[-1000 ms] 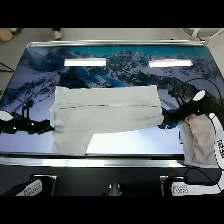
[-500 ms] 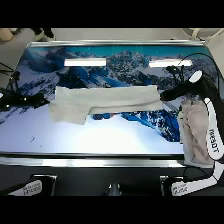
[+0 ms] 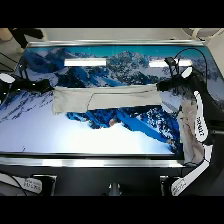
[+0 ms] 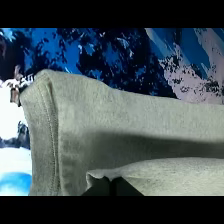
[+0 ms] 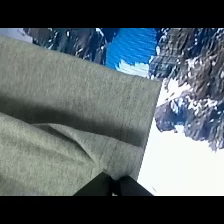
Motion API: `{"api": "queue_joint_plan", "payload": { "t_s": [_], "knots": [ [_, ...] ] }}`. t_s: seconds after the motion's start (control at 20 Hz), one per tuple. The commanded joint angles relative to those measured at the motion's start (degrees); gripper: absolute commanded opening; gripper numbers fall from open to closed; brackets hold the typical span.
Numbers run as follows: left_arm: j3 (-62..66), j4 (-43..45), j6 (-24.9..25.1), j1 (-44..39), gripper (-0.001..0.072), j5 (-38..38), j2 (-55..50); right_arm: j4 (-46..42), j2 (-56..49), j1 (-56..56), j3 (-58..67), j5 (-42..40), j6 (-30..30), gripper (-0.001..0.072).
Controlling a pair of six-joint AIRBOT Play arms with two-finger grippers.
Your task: Fold the shirts.
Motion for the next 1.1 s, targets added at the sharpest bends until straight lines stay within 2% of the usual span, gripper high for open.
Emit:
{"api": "queue_joint_plan", "payload": {
  "t_s": [0.0,0.2,0.25,0.3,0.35,0.4,0.5,0.6,0.85,1.05],
  "knots": [
    [3.2,0.0,-0.7,-0.2,0.0020,-0.2,-6.5,2.4,-3.7,0.1,1.0,-2.2,0.5,0.0018],
    [3.2,0.0,-2.1,-0.8,0.0025,-3.5,-9.9,3.8,-5.5,0.0,1.0,-0.2,0.7,0.0021],
    [3.3,0.0,-2.7,-0.8,0.0087,-4.1,-9.9,3.9,-5.3,0.0,1.0,0.0,0.7,0.0051],
    [3.4,0.0,-2.7,-0.5,0.0205,-4.9,-9.6,4.3,-4.8,-0.1,1.0,0.4,0.7,0.0216],
    [4.0,0.0,-2.9,-0.2,0.0395,-6.2,-9.4,4.4,-4.1,-0.4,1.0,0.6,0.7,0.0420],
    [4.9,0.0,-2.9,0.3,0.0516,-7.8,-9.2,4.5,-3.1,-0.9,1.0,0.8,0.6,0.0565],
    [7.3,0.0,-2.8,1.6,0.0522,-11.4,-8.5,4.9,-1.8,-3.0,1.0,1.0,0.7,0.0611],
    [9.0,0.0,-2.8,2.4,0.0521,-13.2,-6.8,8.7,-2.1,-6.0,1.0,2.4,2.5,0.0612],
    [9.0,0.0,-1.5,0.3,0.0519,-12.9,-0.7,16.4,-6.4,-6.8,0.9,7.4,2.4,0.0631],
    [9.0,-0.1,-1.5,-3.7,0.0518,-12.9,1.9,18.5,-8.4,-4.1,0.9,7.3,3.6,0.0627]
  ]
}}
